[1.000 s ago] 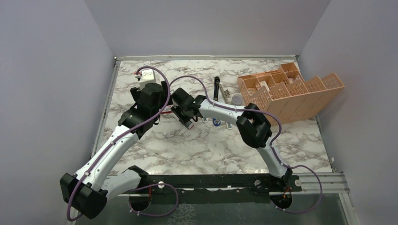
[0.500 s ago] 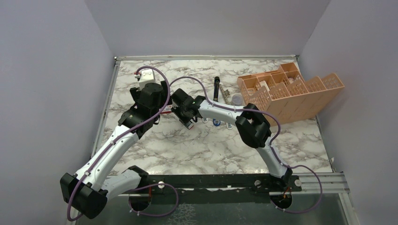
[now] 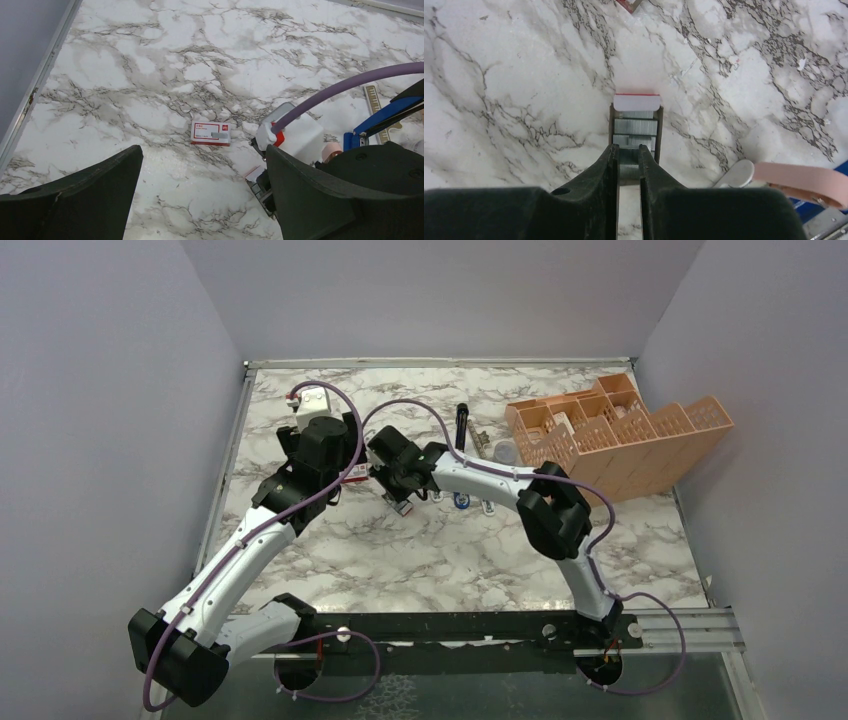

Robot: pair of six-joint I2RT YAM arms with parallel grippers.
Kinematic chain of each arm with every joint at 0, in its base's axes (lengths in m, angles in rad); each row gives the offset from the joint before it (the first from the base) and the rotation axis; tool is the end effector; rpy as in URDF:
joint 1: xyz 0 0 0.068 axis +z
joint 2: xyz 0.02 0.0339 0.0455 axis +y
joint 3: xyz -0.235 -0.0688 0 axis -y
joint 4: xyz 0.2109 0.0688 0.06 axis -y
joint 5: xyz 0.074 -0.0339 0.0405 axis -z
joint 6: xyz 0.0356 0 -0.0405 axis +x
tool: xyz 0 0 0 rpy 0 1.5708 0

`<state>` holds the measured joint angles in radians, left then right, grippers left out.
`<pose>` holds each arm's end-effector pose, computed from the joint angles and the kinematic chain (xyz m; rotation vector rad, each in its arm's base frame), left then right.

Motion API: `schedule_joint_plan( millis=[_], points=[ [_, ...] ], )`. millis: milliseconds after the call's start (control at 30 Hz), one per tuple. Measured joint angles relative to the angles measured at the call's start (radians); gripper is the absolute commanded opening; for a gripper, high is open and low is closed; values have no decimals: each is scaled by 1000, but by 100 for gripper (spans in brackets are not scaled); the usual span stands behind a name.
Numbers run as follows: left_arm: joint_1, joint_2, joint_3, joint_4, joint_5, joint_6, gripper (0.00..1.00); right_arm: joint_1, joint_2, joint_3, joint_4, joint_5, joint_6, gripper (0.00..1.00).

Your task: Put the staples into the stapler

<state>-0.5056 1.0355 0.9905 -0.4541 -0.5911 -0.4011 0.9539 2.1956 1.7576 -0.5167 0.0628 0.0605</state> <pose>0.1885 -0.0817 0.3165 -0.2500 1.9638 0.0266 0.2547 0.3553 0.1796 -1.0805 2.3149 0.3247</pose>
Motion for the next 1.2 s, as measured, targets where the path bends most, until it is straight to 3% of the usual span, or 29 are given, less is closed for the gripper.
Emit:
schedule_joint_plan(
  millis=[400, 667, 1000, 1200],
  points=[
    [0, 0, 0, 0, 0, 0, 93, 0, -235, -314, 5, -52, 18, 21],
    [0, 0, 0, 0, 0, -1, 93, 3, -277, -474, 44, -94, 14, 22],
    [0, 9, 0, 0, 0, 0, 93, 11, -280, -491, 67, -108, 10, 46],
    [0, 15, 0, 0, 1, 0, 93, 14, -281, -482, 50, -47, 126, 49]
  ],
)
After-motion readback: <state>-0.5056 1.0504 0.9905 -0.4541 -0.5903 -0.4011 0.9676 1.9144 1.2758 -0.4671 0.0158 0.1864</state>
